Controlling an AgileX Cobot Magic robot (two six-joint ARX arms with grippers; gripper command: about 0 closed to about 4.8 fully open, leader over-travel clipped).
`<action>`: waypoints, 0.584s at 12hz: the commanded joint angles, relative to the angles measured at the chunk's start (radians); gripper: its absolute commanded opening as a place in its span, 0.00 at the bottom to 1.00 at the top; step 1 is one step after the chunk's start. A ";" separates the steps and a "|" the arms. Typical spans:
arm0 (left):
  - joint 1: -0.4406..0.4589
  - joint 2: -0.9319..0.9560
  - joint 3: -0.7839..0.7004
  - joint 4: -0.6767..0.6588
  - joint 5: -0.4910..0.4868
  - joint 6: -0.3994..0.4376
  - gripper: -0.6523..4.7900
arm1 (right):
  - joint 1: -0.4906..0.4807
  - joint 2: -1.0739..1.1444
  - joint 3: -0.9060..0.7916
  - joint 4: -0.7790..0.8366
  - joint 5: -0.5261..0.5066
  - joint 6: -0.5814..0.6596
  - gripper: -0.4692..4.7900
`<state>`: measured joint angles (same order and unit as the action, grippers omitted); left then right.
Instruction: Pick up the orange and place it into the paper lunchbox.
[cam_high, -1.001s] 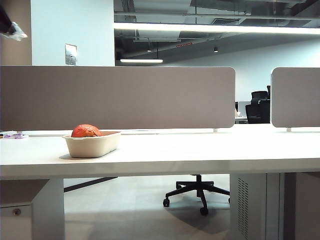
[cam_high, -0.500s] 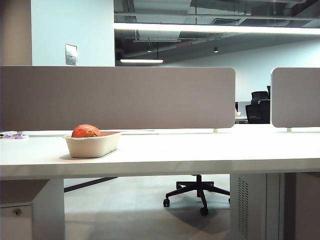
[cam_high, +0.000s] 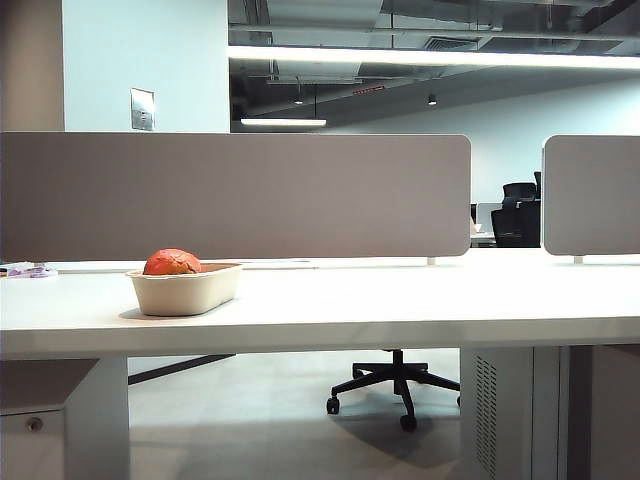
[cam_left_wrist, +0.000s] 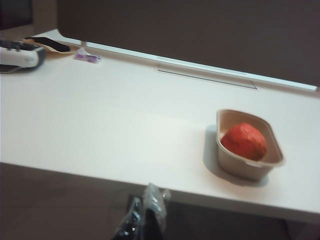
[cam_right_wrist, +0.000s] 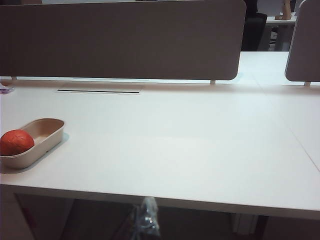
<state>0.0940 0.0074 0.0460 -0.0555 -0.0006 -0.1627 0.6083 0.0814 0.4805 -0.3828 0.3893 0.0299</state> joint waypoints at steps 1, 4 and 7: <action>-0.101 -0.004 -0.042 0.117 -0.003 0.136 0.11 | 0.000 0.000 0.005 0.013 -0.003 0.003 0.09; -0.150 -0.004 -0.042 0.058 -0.059 0.170 0.11 | 0.000 0.000 0.005 0.013 -0.002 0.003 0.09; -0.150 -0.004 -0.042 0.056 -0.067 0.170 0.11 | 0.000 0.000 0.005 0.013 -0.002 0.003 0.09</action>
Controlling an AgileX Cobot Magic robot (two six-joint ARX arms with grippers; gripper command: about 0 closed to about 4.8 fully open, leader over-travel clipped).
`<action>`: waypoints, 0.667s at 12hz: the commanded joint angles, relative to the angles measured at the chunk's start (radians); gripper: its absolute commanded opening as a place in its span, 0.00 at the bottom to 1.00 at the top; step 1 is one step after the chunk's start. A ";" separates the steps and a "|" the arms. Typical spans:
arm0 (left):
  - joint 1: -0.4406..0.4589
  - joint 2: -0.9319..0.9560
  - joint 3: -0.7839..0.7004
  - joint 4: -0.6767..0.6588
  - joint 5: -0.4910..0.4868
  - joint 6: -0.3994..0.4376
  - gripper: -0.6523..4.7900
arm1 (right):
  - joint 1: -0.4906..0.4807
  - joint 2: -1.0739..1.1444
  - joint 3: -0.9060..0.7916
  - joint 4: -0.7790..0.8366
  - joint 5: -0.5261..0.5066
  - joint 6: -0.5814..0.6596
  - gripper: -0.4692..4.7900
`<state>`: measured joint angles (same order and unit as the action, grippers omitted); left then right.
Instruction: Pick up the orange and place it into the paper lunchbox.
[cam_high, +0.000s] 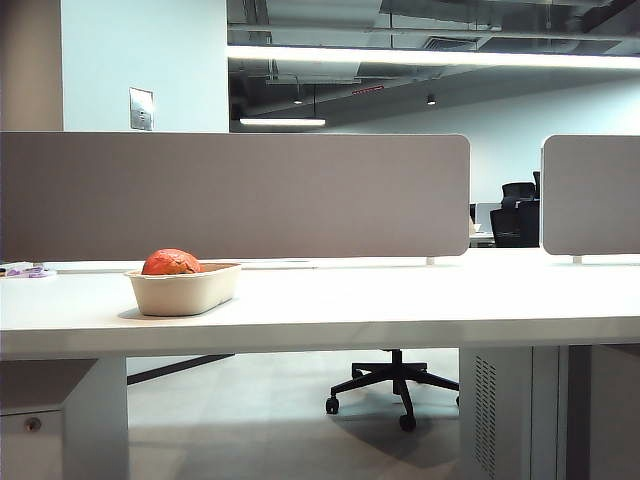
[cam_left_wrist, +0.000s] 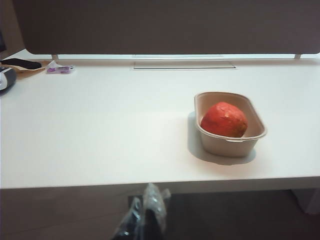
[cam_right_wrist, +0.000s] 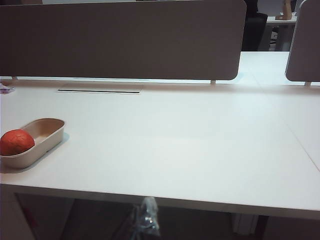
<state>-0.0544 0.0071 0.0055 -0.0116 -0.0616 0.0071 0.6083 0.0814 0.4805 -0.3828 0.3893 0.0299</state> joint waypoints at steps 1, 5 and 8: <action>-0.001 -0.003 -0.002 0.013 -0.005 0.000 0.11 | 0.000 0.000 0.005 0.013 -0.002 0.003 0.09; -0.001 -0.003 -0.002 0.013 -0.006 0.000 0.11 | 0.000 0.000 0.005 0.014 -0.002 0.003 0.09; -0.001 -0.003 -0.002 0.012 -0.005 0.000 0.11 | -0.439 -0.018 -0.343 0.304 -0.341 -0.007 0.09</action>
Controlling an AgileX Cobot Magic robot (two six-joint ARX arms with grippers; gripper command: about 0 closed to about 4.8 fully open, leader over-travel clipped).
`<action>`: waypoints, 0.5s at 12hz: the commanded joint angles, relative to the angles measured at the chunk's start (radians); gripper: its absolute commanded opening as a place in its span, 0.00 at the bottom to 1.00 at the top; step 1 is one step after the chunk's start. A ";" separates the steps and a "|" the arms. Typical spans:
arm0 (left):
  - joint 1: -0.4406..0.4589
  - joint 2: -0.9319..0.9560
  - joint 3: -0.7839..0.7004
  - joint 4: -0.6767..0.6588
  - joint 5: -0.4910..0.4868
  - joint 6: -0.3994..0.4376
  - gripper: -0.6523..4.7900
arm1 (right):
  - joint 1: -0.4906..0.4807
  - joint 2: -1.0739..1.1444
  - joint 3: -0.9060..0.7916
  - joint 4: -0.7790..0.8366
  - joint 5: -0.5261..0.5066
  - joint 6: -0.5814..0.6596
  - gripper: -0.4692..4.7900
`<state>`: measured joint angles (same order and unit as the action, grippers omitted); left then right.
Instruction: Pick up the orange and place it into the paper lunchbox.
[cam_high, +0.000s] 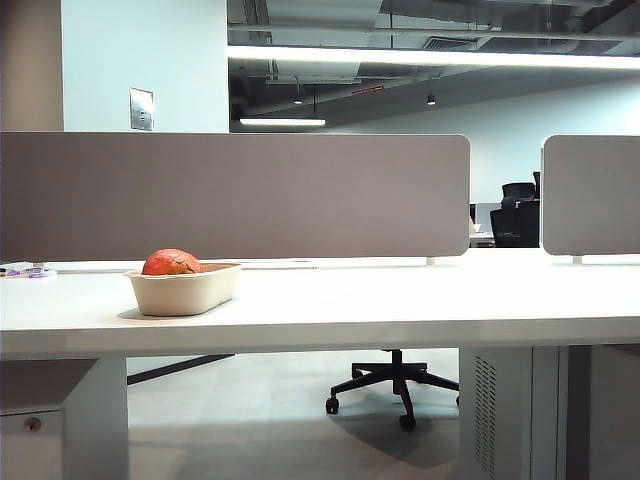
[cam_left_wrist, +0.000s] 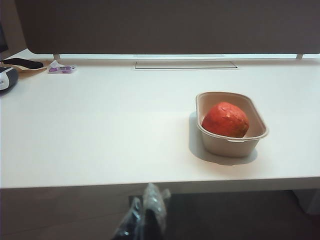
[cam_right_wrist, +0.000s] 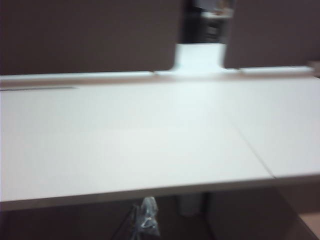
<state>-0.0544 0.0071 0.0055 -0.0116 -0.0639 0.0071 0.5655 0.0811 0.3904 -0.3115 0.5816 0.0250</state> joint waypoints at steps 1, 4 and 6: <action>-0.001 -0.003 -0.002 0.012 -0.003 0.000 0.11 | -0.437 -0.077 -0.317 0.261 -0.525 0.004 0.09; -0.001 -0.003 -0.002 0.006 -0.003 0.000 0.11 | -0.430 -0.079 -0.389 0.353 -0.471 0.028 0.09; -0.001 -0.003 -0.002 0.006 -0.003 0.000 0.11 | -0.430 -0.079 -0.389 0.353 -0.471 0.028 0.09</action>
